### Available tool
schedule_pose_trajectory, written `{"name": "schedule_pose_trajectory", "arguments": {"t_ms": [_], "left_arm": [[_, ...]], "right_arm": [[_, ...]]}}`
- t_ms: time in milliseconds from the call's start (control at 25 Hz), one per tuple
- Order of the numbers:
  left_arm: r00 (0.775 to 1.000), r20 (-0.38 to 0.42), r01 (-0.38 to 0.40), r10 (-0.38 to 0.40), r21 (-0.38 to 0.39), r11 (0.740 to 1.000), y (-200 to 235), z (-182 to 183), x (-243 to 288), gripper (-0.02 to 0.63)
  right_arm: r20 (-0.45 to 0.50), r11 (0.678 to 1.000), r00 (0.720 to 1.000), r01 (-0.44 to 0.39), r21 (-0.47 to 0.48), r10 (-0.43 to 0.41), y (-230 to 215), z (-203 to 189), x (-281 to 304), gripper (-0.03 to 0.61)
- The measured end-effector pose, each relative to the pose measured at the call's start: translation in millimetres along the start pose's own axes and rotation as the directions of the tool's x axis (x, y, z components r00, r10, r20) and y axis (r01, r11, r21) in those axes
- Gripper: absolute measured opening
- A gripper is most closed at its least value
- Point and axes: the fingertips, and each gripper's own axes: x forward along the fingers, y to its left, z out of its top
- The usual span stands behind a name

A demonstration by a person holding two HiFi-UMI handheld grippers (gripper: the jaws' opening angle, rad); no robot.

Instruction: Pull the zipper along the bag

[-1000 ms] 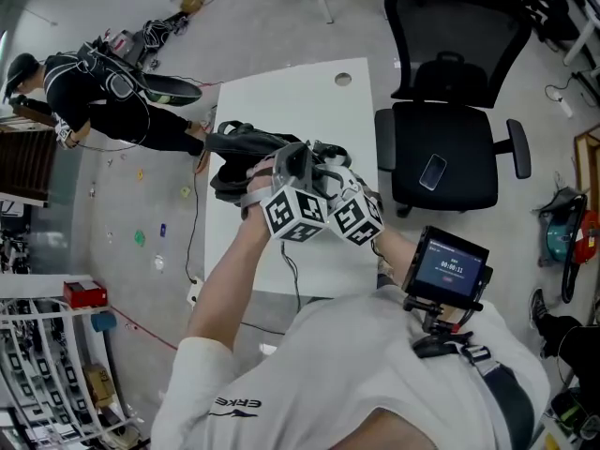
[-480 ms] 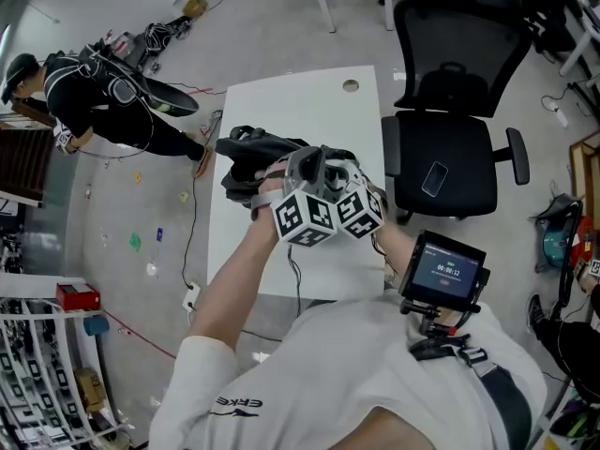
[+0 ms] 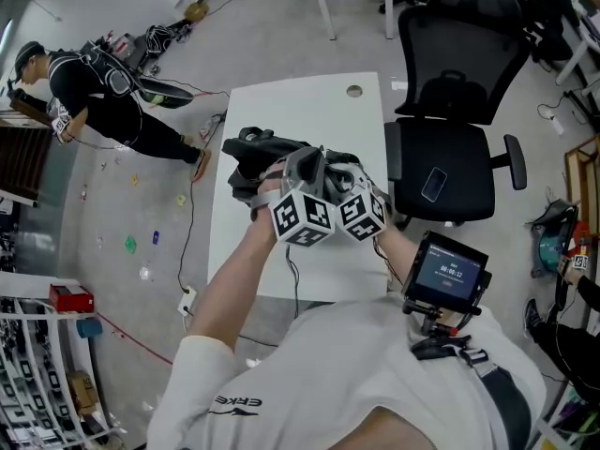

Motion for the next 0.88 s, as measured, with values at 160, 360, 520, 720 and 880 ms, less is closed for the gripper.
{"name": "schedule_pose_trajectory", "arguments": {"t_ms": [160,360,520,720,880], "left_arm": [[1.0,0.01,-0.011,0.011,-0.013,1.0,11.2,-7.4,-12.8,0.018],[0.999,0.025,-0.029,0.03,-0.051,0.998,20.9,-14.4,-20.0,0.018],[0.998,0.043,-0.04,0.043,-0.089,0.995,28.4,-22.4,-27.9,0.018],[0.996,0.064,-0.053,0.062,-0.127,0.99,37.9,-30.3,-33.2,0.018],[0.995,0.078,-0.055,0.068,-0.168,0.984,45.9,-39.0,-40.0,0.018]], "right_arm": [[-0.012,1.0,1.0,0.013,-0.006,-0.013,5.9,5.2,0.7,0.026],[-0.019,1.0,1.0,0.025,-0.008,-0.025,5.4,4.9,0.7,0.026],[-0.034,0.999,0.999,0.035,-0.018,-0.036,8.5,5.3,2.3,0.026],[-0.051,0.998,0.997,0.056,-0.017,-0.056,5.7,2.4,3.4,0.026],[-0.062,0.997,0.995,0.076,-0.013,-0.077,6.3,1.7,4.0,0.026]]}}
